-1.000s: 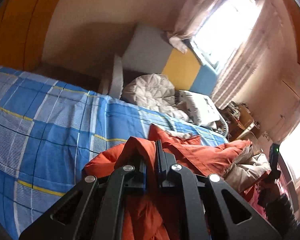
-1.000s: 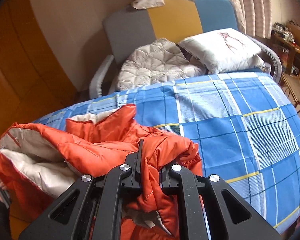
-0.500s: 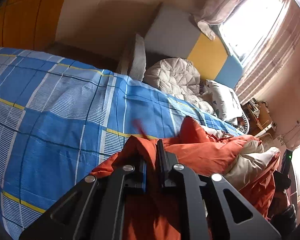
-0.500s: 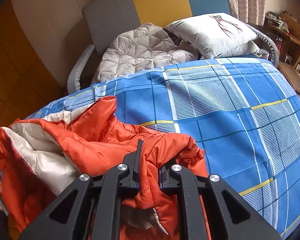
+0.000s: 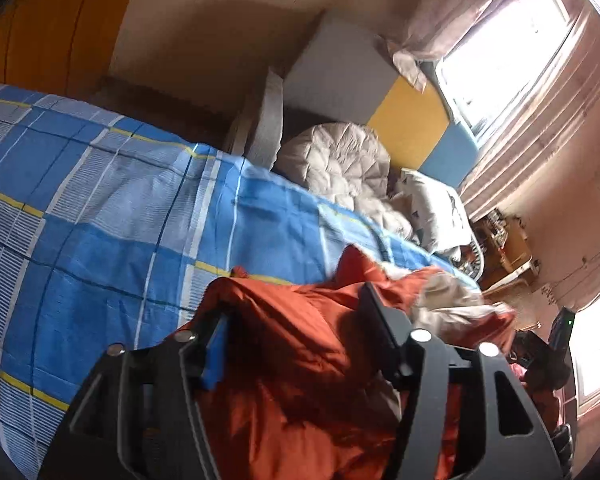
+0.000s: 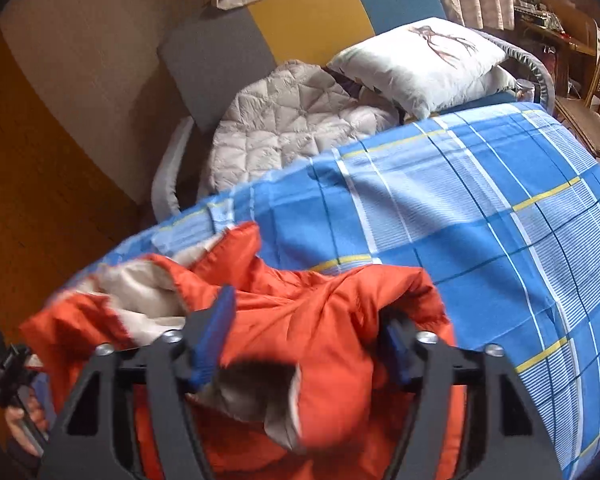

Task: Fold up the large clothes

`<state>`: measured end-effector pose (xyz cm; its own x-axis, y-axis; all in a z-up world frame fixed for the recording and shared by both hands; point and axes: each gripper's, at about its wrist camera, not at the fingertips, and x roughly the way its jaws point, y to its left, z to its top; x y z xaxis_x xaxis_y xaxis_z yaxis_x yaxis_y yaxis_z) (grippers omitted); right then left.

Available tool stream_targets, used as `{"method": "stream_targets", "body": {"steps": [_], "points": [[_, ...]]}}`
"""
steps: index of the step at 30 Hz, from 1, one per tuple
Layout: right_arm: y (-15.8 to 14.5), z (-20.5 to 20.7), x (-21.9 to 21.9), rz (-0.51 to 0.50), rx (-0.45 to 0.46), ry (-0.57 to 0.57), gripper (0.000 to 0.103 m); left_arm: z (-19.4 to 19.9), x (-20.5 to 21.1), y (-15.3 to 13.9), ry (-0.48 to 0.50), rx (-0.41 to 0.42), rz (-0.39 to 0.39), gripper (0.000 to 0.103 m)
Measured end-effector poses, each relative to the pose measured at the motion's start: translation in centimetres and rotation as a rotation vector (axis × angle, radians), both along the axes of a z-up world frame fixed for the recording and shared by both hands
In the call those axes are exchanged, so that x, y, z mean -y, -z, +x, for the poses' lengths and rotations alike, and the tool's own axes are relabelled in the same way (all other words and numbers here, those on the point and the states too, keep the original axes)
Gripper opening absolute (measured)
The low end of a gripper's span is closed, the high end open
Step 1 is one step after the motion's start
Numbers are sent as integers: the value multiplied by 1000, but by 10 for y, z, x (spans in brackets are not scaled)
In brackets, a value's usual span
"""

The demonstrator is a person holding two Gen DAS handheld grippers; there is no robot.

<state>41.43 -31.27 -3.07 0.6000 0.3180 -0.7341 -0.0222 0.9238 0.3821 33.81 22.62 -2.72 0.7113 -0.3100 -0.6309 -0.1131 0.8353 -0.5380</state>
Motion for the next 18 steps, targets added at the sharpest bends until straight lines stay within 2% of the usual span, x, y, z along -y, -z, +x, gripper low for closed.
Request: {"method": "stream_targets", "body": {"steps": [2,4,7,10,13,15,18], "points": [[-9,1,-1,10,15,8,79,1,1,-5,6,3,-21,72],[-17,1,-2,13,28,15,84,2,3,-11,1,9,-26,73],[-27,-3,1,25,54,18,87,1,1,-20,-11,34,-59,89],[-36,-12,9,31,76,23,87,-4,-7,-34,-40,74,-68,92],[-34,-22,17,17,75,22,87,-15,-9,-41,-34,88,-22,92],[-28,-32,25,4,65,19,87,-29,-9,-34,-22,79,8,92],[-12,-44,33,-25,31,9,87,-53,-10,-11,8,48,11,90]]}}
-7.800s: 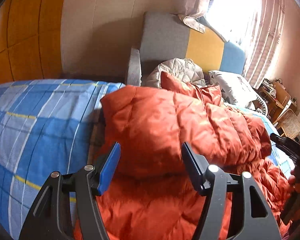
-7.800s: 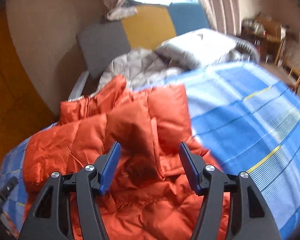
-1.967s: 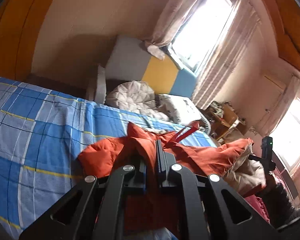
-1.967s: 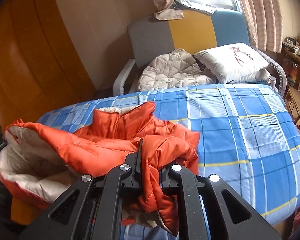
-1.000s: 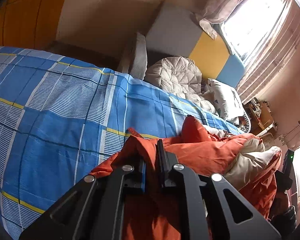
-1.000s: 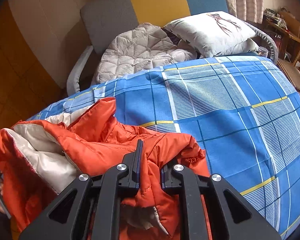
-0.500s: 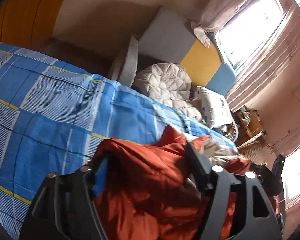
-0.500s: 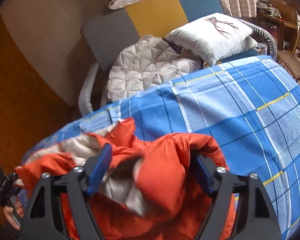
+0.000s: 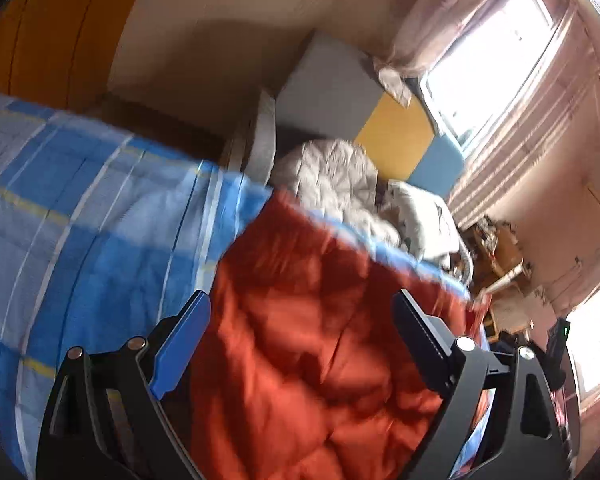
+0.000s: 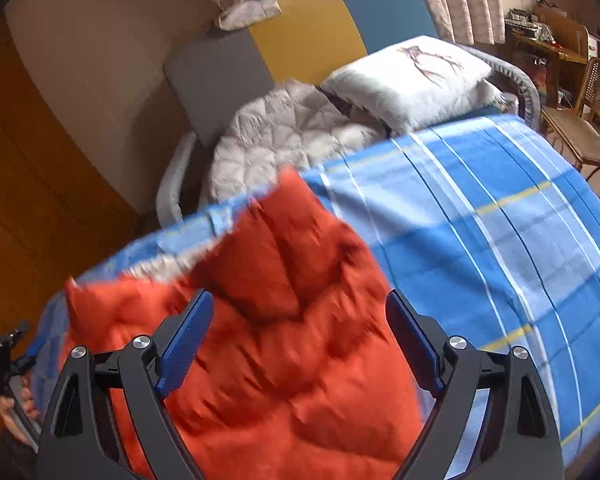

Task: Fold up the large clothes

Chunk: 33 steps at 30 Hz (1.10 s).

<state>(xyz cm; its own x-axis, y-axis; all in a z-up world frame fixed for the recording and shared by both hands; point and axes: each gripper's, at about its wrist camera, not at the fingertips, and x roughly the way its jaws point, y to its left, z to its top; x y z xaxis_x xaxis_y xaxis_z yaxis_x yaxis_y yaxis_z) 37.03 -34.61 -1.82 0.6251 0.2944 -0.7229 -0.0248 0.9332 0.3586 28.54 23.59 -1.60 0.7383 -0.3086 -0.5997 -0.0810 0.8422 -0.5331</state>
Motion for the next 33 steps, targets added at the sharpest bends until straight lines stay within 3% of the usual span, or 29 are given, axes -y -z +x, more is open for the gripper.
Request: {"method": "stream_targets", "body": {"steps": [6,9,10,11,13,14,16,21,30,32,33], "points": [[35,-24,13,-34,-84,-19,87,-45,11,59,71,-85,-26,77],[49,-31,16,-25,-123,-26,85,-55,20,73,98,-100,-45,67],[51,-32,16,-20,-131,-27,77,-57,22,74,98,-99,-40,58],[56,-33,16,-5,-148,-38,69,-57,23,74,104,-98,-47,40],[60,-35,15,5,-164,-49,48,-59,26,71,115,-88,-49,23],[59,-38,14,8,-163,-57,41,-61,28,67,121,-79,-37,15],[53,-43,14,20,-150,-74,25,-65,30,59,131,-62,-32,10],[34,-58,16,-5,-133,-126,15,-83,26,43,154,-38,-39,7],[10,-107,32,-30,-132,-228,14,-142,22,27,176,-25,-43,7],[12,-118,33,-35,-143,-240,14,-153,23,29,183,-33,-47,12],[16,-122,33,-52,-149,-245,14,-154,25,30,166,-50,-10,16]]}}
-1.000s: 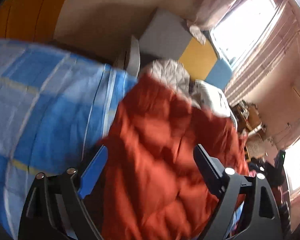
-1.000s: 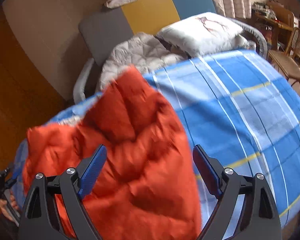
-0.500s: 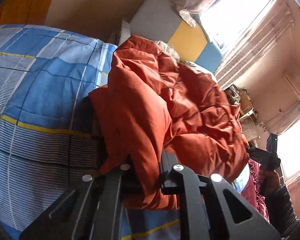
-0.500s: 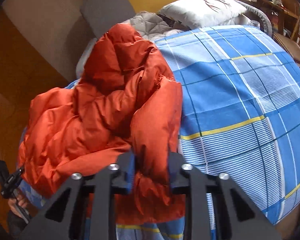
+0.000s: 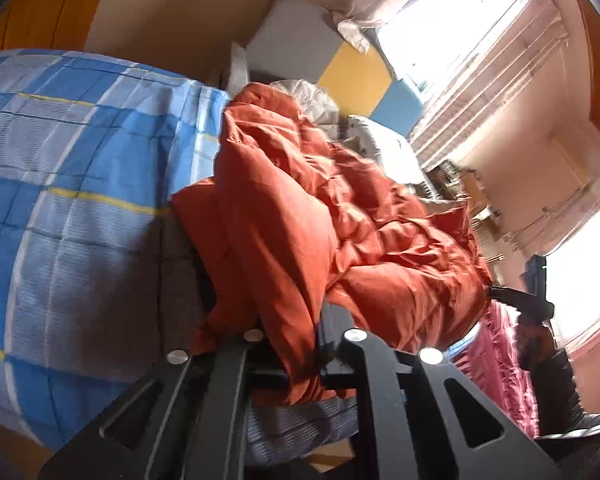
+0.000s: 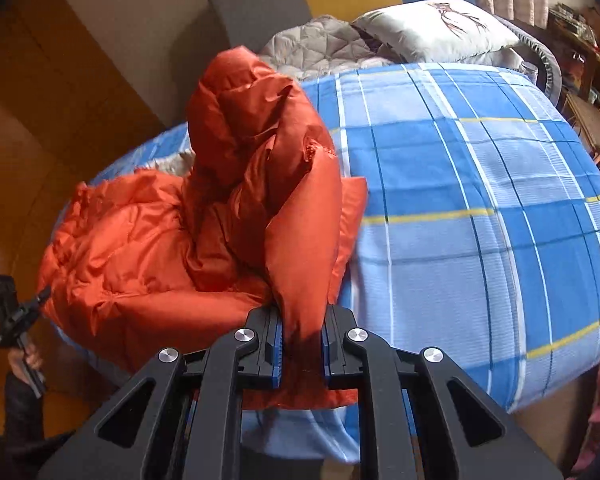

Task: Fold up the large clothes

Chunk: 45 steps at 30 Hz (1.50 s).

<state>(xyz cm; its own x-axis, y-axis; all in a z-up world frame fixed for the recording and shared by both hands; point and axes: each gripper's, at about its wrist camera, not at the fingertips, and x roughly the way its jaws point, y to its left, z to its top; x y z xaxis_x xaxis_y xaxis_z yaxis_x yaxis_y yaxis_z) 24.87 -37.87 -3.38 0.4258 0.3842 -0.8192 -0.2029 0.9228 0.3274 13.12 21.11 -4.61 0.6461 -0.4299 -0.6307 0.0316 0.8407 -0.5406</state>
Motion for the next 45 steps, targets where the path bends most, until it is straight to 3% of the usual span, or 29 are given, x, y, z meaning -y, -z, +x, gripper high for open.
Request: {"method": "stream_targets", "body": {"steps": [2,4,7,13,20,23,24,26,28,31,37,45], "points": [[7,0,0,-13,-6,8,14,2,0,1,-14,-6,34,28],[9,4,1,-15,6,32,29,7,-4,-6,-75,8,94,44],[2,9,-2,-69,75,83,52,17,-7,-21,-111,56,119,45],[-24,23,-27,-84,174,63,54,46,19,-42,-27,119,145,45],[-12,49,-94,-141,164,-62,54,85,65,-34,90,58,190,49],[1,63,-116,-181,135,-93,53,104,81,-24,135,6,238,41],[6,67,-121,-191,123,-101,49,107,85,-21,149,-2,251,35],[15,73,-130,-235,113,-111,41,115,92,-14,162,-26,295,9],[20,77,-132,-247,108,-116,23,120,93,-12,162,-22,303,0],[15,76,-132,-258,133,-117,8,117,93,-18,148,17,315,0],[-15,67,-122,-226,237,-73,7,103,72,-44,35,135,242,0],[-29,75,-130,-251,353,35,7,116,74,-53,-70,199,260,0]]}}
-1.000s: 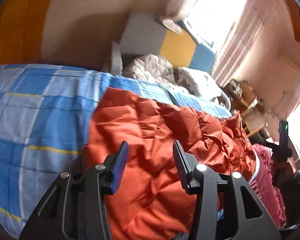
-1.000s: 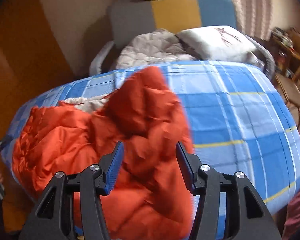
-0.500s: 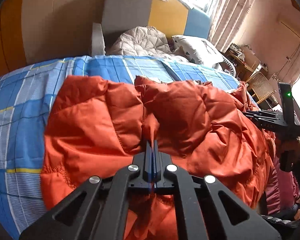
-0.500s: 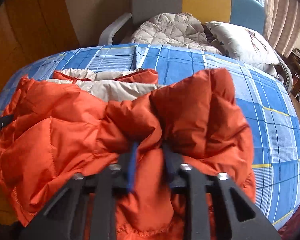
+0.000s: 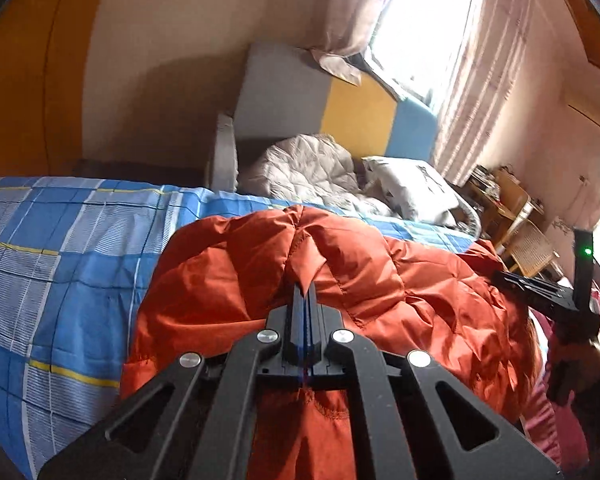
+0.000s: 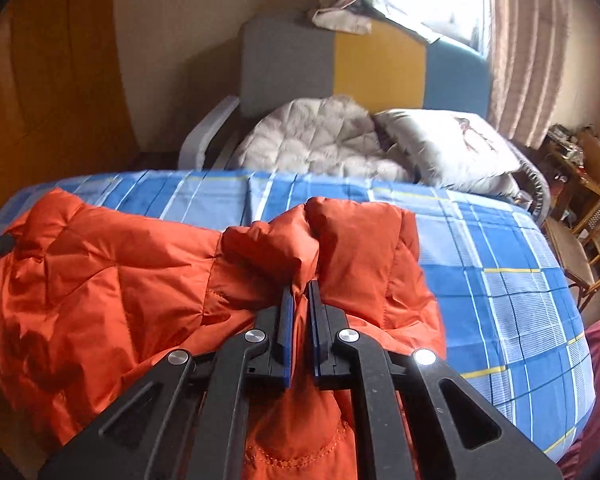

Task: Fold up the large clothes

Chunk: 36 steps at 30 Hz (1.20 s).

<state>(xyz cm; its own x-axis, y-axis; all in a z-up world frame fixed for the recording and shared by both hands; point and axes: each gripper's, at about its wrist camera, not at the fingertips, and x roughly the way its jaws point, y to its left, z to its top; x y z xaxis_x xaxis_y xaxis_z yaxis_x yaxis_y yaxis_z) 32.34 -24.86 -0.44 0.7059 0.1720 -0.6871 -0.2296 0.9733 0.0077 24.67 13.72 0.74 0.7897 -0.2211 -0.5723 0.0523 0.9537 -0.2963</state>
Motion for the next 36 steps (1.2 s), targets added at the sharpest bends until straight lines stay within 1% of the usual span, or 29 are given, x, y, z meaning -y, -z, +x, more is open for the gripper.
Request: {"method": "stream_targets", "body": {"steps": [4,8,10,13,16,20,22,25,28,31,32,34,35,36], "points": [[10,17,-4,9,2,50,7,23,3,15,-34,-36,25,0],[29,35,-8,3,-16,78,6,46,4,40,-57,-92,42,0],[38,43,-12,-3,-28,82,6,56,3,55,-64,-127,40,0],[50,52,-14,-11,-40,84,6,64,3,74,-68,-156,38,0],[63,62,-18,-22,-61,82,6,70,2,88,-68,-180,28,0],[84,76,-20,-28,-96,98,6,75,1,99,-67,-191,6,0],[94,83,-20,-22,-116,109,5,76,1,102,-68,-191,1,1],[102,87,-19,-12,-125,109,4,78,-1,107,-69,-192,-16,1],[109,90,-18,-3,-136,114,4,81,-1,108,-73,-196,-16,1],[108,91,-17,1,-150,116,4,82,-1,107,-83,-220,-9,3],[106,91,-17,1,-159,117,4,83,0,105,-89,-230,1,3],[100,89,-13,23,-169,129,5,84,0,98,-111,-249,-4,5],[98,88,-11,35,-171,134,6,83,1,93,-120,-248,-12,12],[95,86,-9,49,-172,143,10,79,2,85,-132,-234,-12,20]]}}
